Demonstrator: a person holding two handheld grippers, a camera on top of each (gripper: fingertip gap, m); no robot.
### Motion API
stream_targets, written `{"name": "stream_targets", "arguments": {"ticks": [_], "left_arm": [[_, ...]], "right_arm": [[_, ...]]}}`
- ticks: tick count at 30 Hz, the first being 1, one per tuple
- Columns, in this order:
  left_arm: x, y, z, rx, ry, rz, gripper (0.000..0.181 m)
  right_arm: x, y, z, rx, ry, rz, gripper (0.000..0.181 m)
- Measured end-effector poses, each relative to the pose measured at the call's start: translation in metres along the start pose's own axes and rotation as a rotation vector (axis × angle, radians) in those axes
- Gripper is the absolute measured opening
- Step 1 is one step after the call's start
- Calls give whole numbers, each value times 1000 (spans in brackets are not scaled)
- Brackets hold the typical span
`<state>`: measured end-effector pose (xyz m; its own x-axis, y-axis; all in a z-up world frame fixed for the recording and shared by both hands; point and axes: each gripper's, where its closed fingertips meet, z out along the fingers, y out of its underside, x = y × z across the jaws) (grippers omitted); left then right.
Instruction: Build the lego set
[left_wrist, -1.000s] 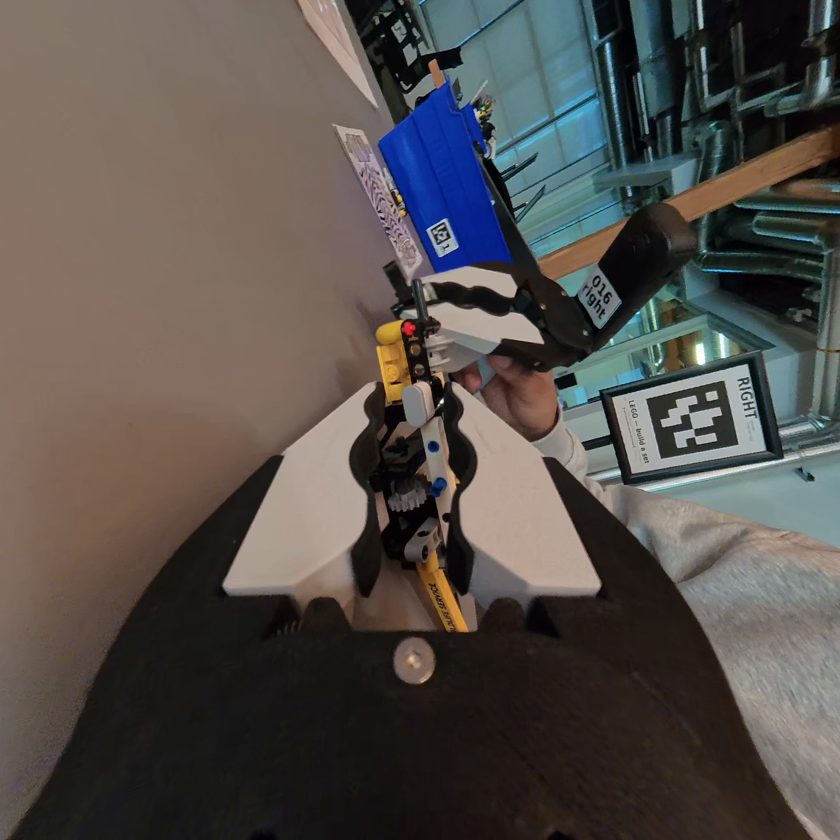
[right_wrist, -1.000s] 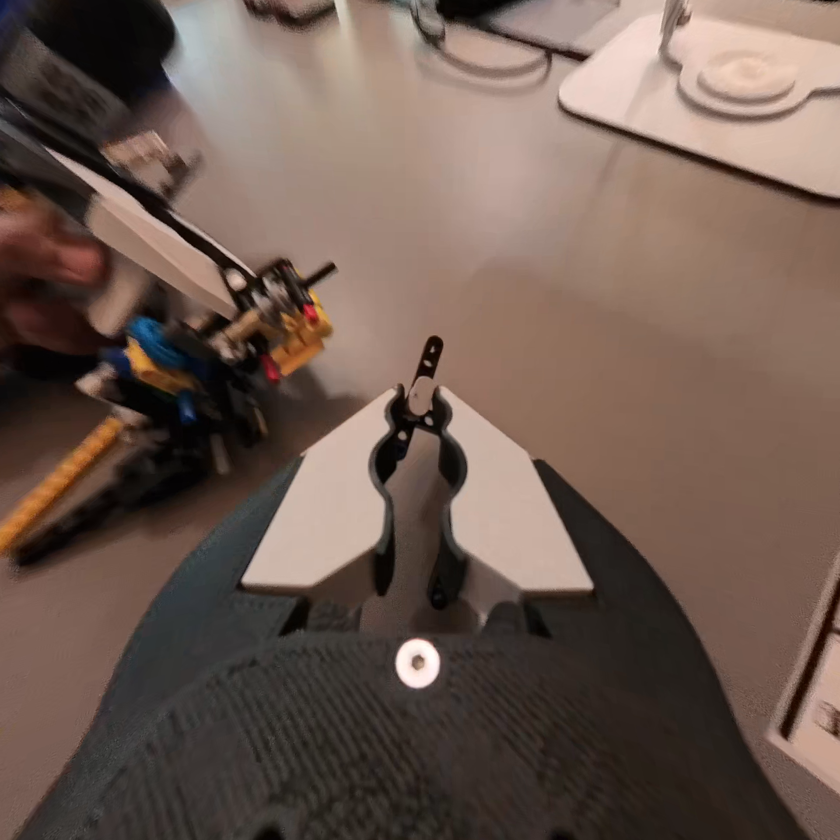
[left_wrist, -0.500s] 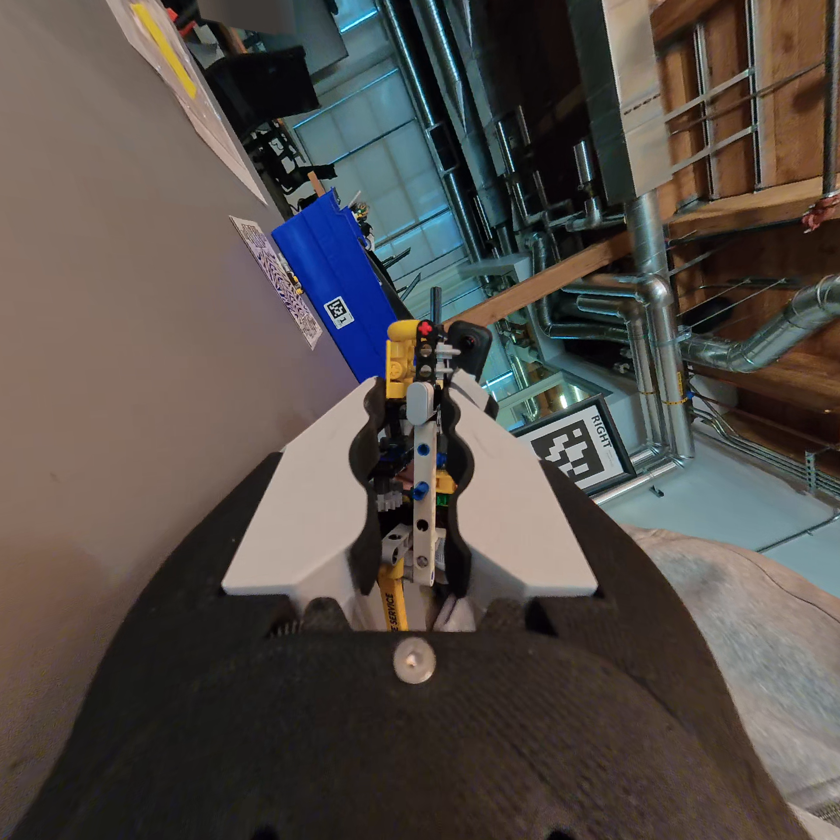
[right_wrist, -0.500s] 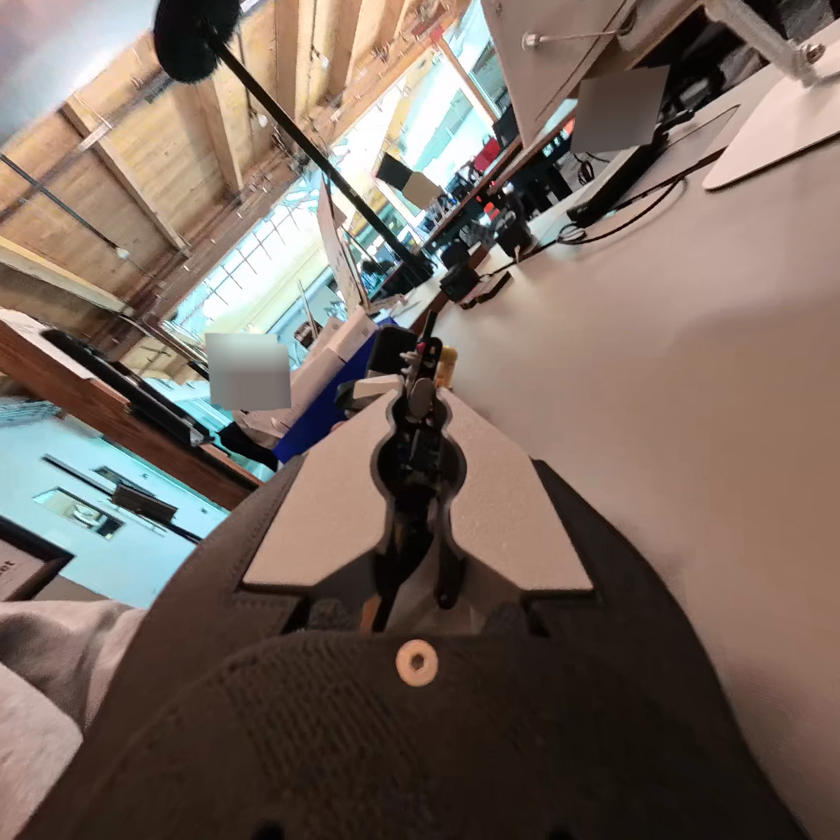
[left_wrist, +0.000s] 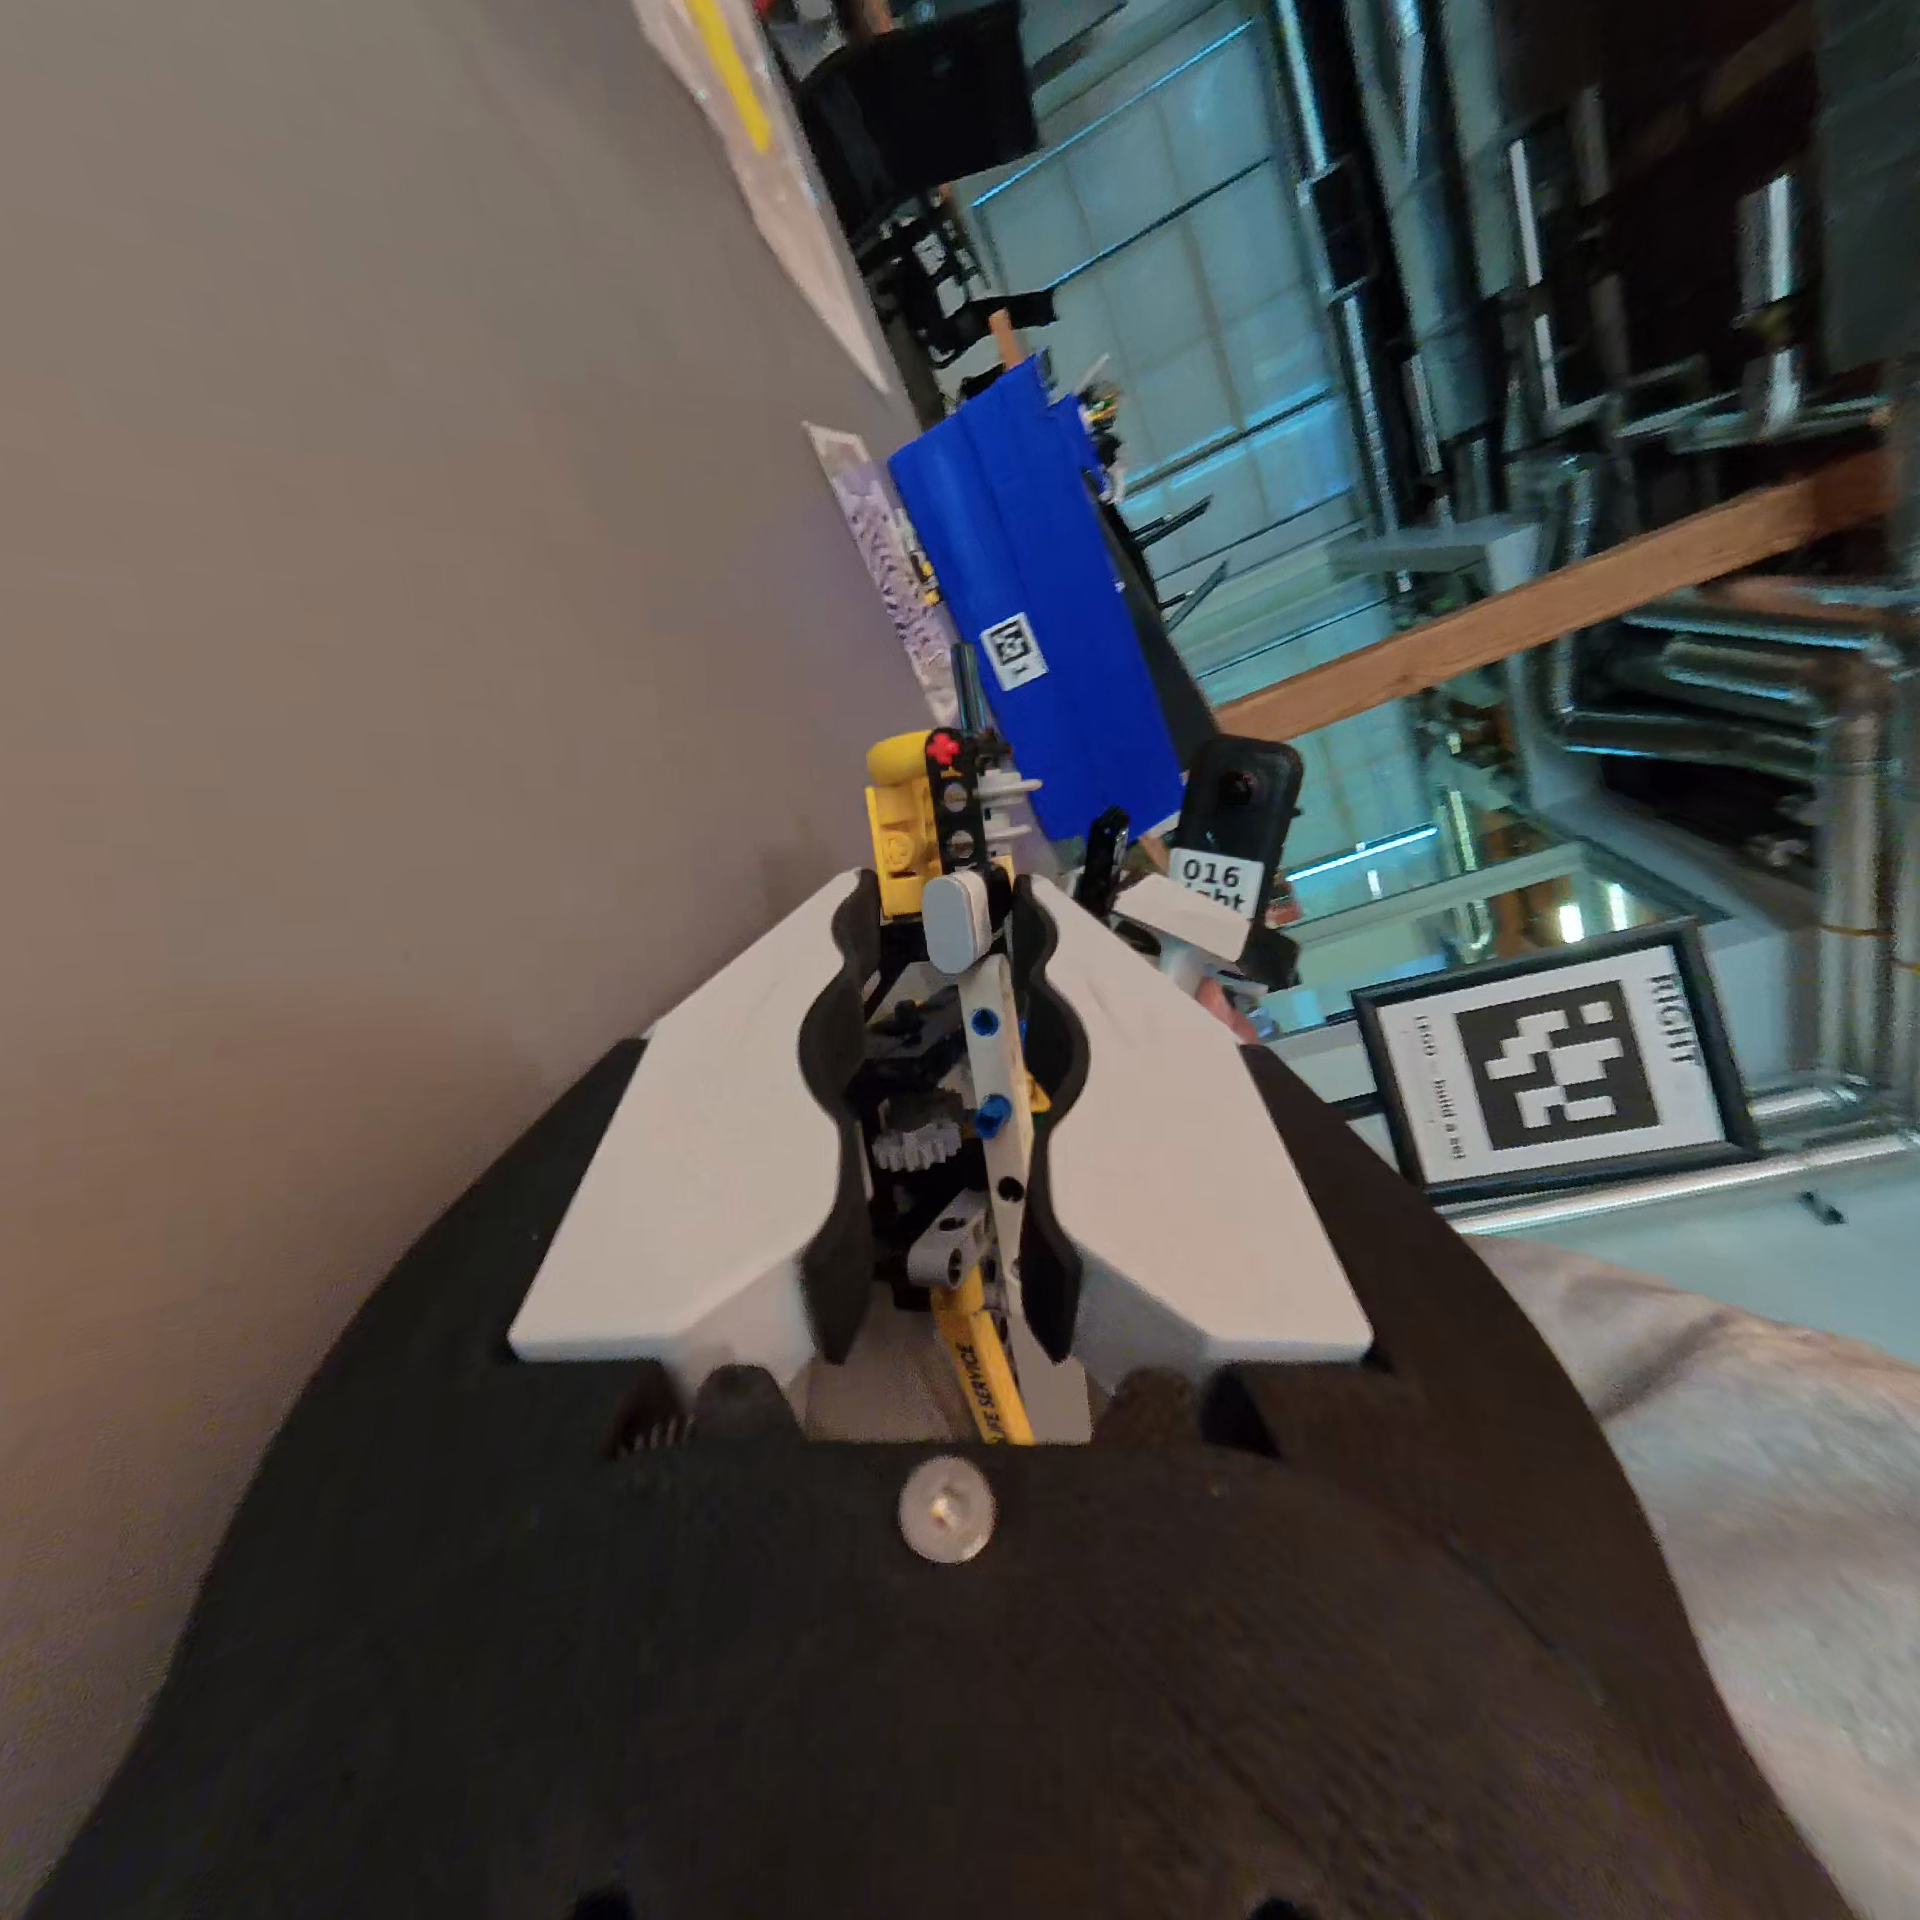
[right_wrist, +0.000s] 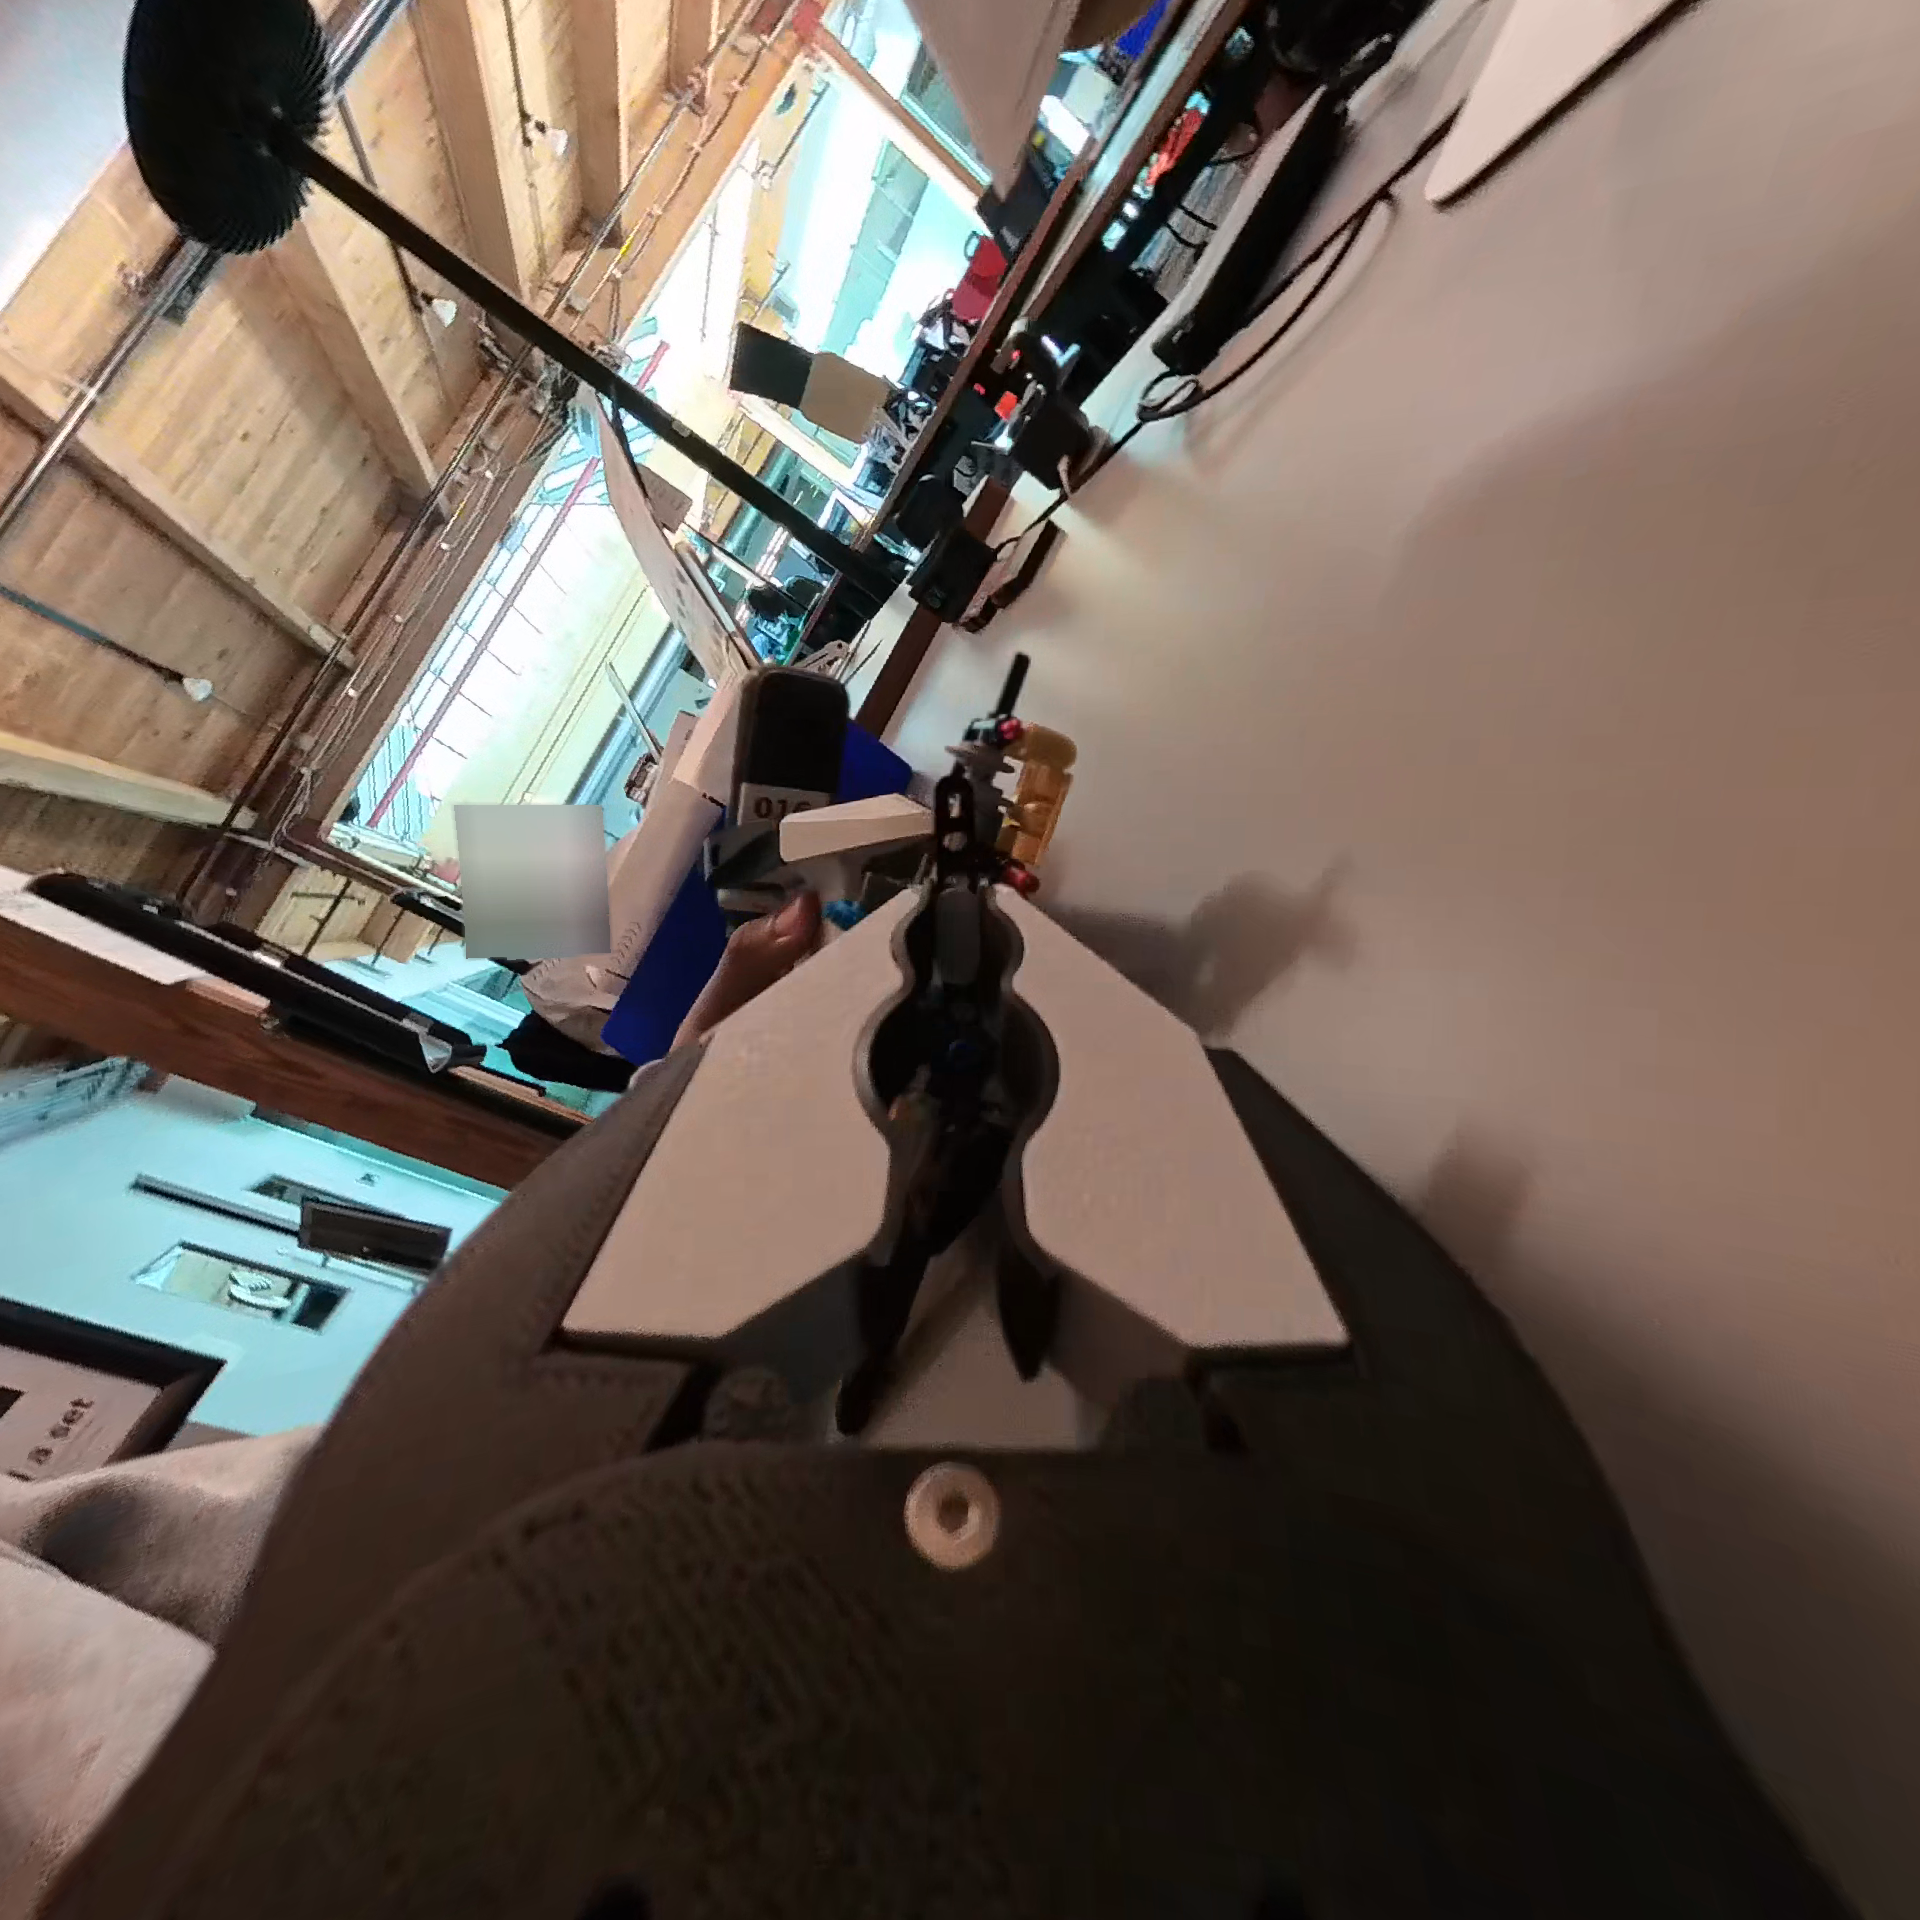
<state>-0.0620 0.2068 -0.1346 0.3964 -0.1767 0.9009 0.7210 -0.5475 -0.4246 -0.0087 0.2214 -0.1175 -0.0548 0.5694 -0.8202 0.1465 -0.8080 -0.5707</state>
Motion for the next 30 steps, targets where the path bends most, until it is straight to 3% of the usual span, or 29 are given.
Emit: {"name": "stream_targets", "arguments": {"ticks": [8,18,25,30], "left_arm": [[-14,8,1,-51,-107,21,25],[-9,-2,-11,-28,-121,56,58],[8,-16,-24,36,-61,66,59],[32,-13,-16,32,23,111,53]], "right_arm": [[11,-1,-2,10,48,53,6],[2,-6,-6,23,-57,85,6],[-7,-8,-6,20,-88,40,5],[-22,-12,-5,53,-153,51,5]]}}
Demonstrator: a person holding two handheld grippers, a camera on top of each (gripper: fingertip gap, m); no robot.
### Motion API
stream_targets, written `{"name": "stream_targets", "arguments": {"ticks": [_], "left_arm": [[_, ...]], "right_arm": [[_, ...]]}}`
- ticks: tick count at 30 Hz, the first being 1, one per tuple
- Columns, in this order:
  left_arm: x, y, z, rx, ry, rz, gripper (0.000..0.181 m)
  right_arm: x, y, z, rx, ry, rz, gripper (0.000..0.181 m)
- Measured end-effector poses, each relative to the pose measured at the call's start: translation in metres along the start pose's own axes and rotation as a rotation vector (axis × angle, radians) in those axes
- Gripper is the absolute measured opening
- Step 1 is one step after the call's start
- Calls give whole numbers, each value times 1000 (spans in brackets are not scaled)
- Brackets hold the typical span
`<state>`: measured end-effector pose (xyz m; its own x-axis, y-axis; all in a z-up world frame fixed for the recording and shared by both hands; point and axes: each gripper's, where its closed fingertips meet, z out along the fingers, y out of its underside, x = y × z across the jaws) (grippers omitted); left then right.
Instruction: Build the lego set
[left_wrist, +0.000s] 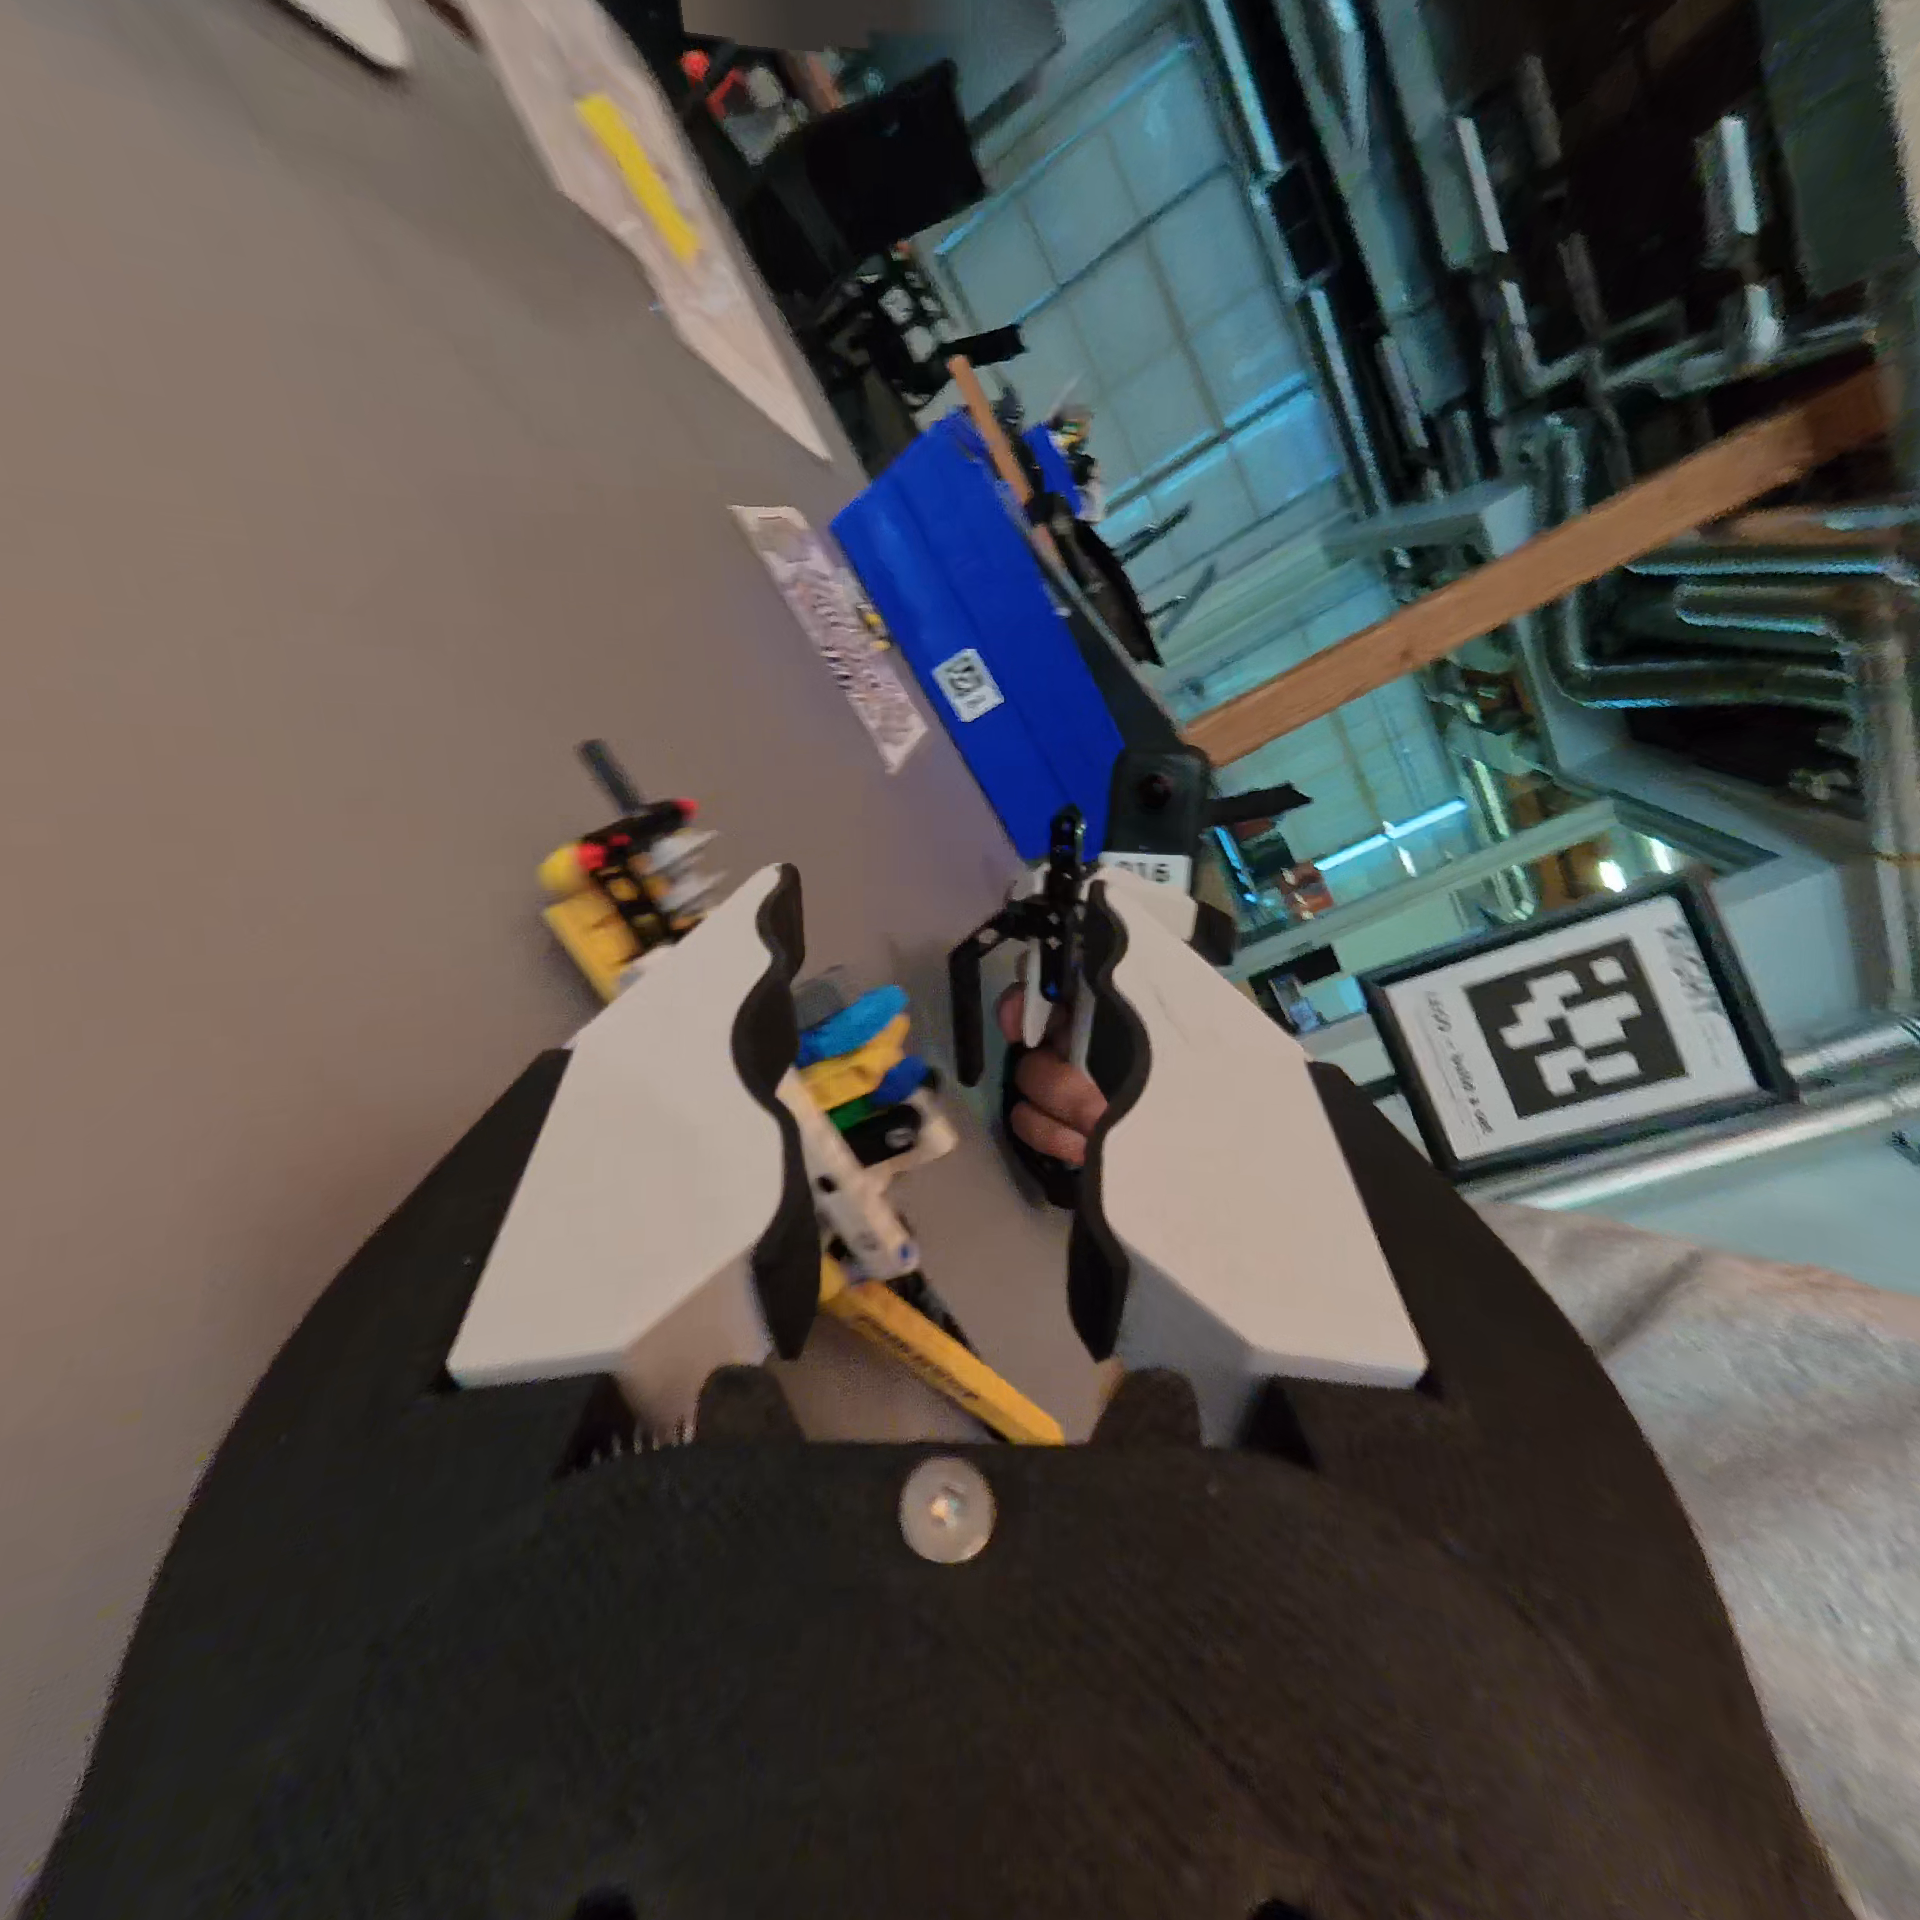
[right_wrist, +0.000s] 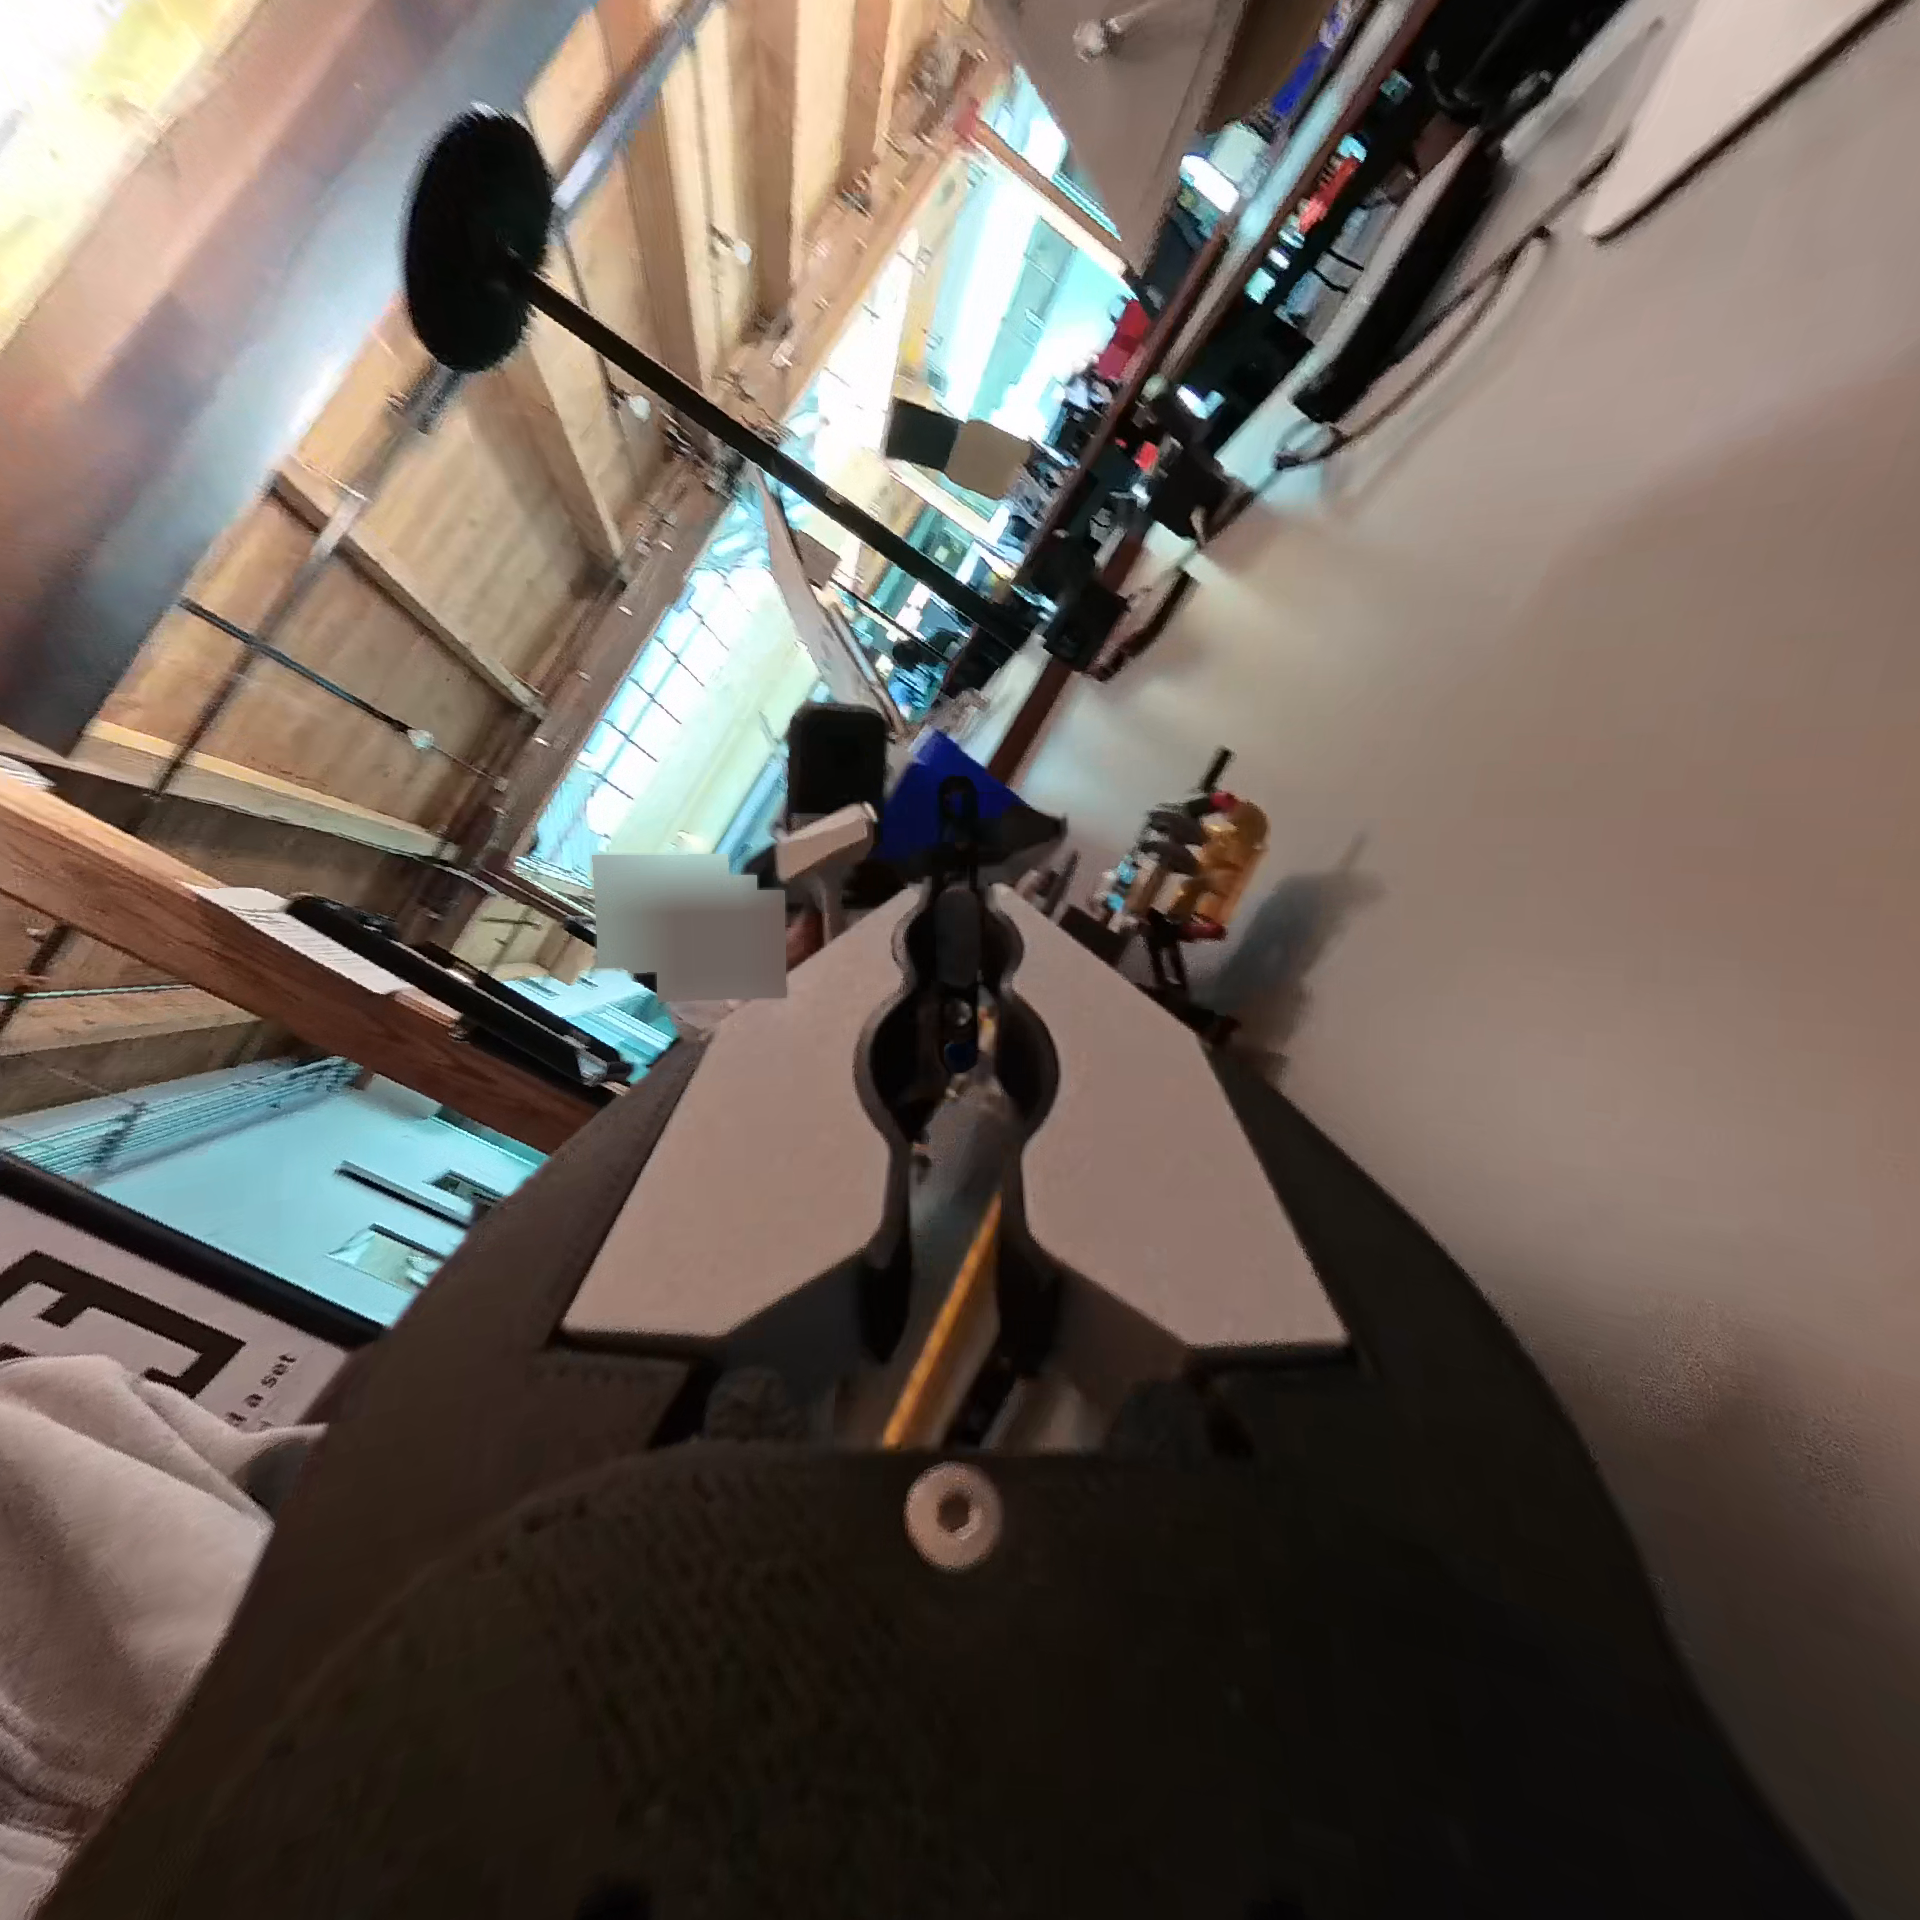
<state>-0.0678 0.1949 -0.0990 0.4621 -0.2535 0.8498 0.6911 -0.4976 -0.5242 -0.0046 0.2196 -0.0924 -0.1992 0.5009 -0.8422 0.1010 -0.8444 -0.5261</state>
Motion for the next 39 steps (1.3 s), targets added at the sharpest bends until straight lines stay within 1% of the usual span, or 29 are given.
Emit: {"name": "stream_targets", "arguments": {"ticks": [2,5,10,13,17,20,22,25,28,30,32,34,39], "left_arm": [[23,5,9,-26,101,9,45],[46,20,26,-89,191,13,43],[53,41,50,-153,183,25,37],[54,43,53,-143,187,25,25],[57,40,48,-137,188,51,7],[58,41,46,-148,194,67,6],[58,43,45,-163,200,57,6],[57,46,43,-189,201,52,5],[55,49,42,-213,185,62,5],[55,49,42,-214,192,60,5],[55,51,42,-229,191,61,5],[54,54,42,-246,187,67,5],[54,58,39,-276,195,76,5]], "right_arm": [[-13,-10,0,57,-62,13,5],[-24,-21,-1,122,-103,8,5],[-30,-15,2,110,-76,-122,6],[-33,-11,5,98,-80,-143,6],[-34,-8,7,85,-71,-157,5],[-35,-6,8,63,-92,-144,6],[-37,-5,6,39,-116,-130,14],[-33,-16,0,56,-97,-123,21],[-30,-9,-1,-24,-81,-130,21],[-26,-2,0,-72,-64,-137,18],[-26,0,0,-79,-69,-145,9],[-27,2,1,-91,-83,-123,6],[-30,6,-1,-137,-107,-117,5]]}}
